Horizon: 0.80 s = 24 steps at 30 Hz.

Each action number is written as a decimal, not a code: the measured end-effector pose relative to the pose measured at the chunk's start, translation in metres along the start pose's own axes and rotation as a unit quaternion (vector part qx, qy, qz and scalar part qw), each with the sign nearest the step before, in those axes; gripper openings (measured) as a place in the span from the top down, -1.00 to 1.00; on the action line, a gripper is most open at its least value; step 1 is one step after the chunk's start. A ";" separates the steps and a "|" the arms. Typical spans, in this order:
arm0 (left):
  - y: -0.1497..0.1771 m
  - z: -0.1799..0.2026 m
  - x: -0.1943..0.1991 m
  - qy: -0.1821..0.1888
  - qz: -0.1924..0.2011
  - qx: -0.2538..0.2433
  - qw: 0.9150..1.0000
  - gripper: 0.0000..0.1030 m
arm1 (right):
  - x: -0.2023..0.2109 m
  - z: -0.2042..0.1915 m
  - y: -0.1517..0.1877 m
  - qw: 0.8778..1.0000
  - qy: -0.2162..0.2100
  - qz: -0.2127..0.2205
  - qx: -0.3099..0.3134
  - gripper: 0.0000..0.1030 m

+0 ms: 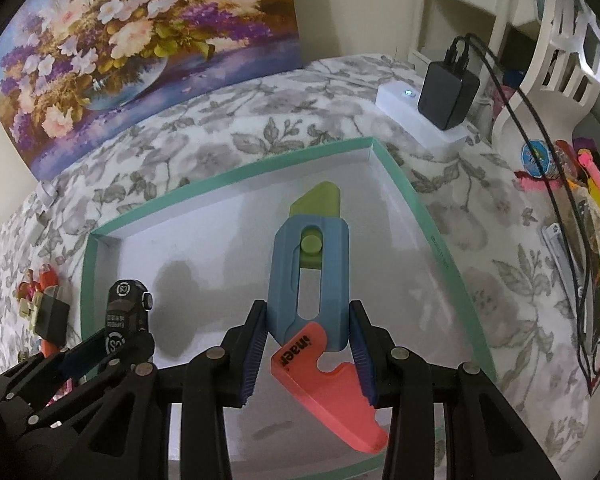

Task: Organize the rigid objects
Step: 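Carry both items into the teal-rimmed tray and open both tools, then move both tools back over the remaining toys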

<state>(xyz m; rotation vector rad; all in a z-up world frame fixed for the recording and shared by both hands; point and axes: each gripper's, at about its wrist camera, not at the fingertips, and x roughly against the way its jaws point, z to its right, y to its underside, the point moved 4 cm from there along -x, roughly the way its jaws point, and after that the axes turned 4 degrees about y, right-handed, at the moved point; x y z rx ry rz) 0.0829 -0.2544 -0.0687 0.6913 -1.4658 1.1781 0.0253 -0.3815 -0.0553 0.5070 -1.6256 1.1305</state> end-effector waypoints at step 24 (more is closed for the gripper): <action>-0.006 -0.024 0.033 -0.015 0.036 0.029 0.999 -0.02 | 0.020 0.006 -0.003 1.000 -0.001 0.010 -0.012 -0.06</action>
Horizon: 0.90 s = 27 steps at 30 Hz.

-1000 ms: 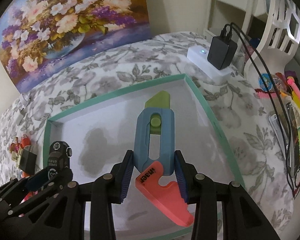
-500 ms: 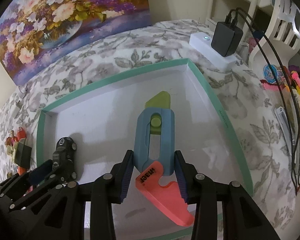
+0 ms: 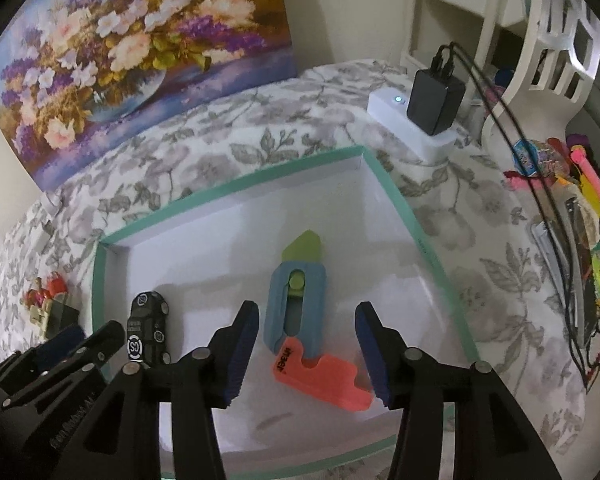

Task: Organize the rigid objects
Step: 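Move both tools back over the remaining toys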

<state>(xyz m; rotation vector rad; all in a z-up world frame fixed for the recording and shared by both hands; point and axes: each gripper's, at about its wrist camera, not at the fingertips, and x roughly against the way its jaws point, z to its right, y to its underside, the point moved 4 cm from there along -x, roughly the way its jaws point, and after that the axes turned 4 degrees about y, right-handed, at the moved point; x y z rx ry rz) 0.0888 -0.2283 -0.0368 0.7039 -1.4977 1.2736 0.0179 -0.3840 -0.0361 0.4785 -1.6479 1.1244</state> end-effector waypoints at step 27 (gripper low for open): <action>0.011 -0.087 0.036 -0.080 0.055 0.051 0.994 -0.90 | 0.005 -0.032 0.015 1.000 0.006 0.002 0.031 -1.00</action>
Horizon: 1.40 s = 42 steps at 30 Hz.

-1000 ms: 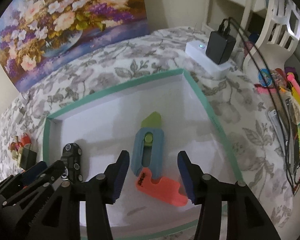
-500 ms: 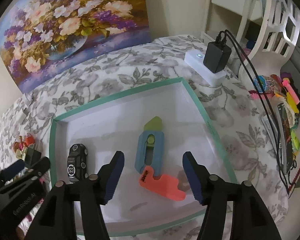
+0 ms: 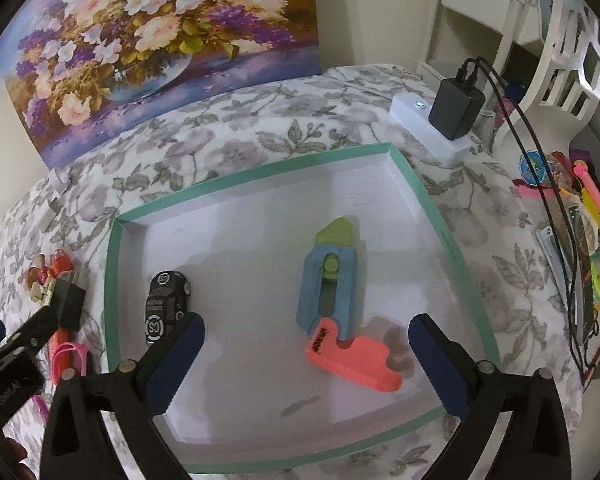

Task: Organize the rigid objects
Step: 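Move both tools back over the remaining toys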

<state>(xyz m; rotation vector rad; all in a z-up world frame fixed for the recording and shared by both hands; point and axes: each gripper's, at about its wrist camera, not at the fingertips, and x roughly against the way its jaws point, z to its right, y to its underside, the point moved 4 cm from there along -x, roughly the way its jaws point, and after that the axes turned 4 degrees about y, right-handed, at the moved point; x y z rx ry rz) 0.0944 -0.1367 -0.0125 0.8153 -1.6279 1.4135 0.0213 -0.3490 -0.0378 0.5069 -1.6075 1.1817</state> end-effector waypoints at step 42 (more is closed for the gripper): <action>0.056 -0.214 -0.001 -0.028 -0.042 0.195 0.980 -0.90 | 0.047 -0.202 0.041 0.980 -0.165 -0.002 0.115 -0.99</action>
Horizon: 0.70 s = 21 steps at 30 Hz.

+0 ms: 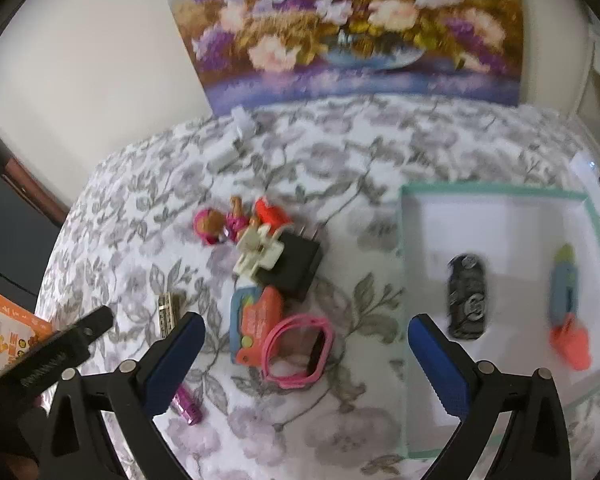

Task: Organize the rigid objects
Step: 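Move both tools back over the remaining toys, then grasp the pink lighter with the left tool while the right tool grasps the pink watch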

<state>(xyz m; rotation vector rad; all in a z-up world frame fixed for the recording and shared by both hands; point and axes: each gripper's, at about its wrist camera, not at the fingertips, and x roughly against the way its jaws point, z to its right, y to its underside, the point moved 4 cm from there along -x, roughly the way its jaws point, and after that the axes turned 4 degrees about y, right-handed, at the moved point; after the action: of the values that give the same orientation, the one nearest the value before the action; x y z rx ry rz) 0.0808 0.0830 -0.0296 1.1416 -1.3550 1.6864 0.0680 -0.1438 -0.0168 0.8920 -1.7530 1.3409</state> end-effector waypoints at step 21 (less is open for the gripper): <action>0.057 0.007 -0.067 0.013 -0.130 0.019 0.991 -0.63 | -0.049 0.000 0.026 0.994 -0.042 -0.091 -0.040 -0.54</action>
<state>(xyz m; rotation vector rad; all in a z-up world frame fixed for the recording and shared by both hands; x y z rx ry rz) 0.0569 0.0643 -0.1123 1.2540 -1.1086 1.5389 0.0693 -0.1344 -0.0717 1.0496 -1.7303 1.1230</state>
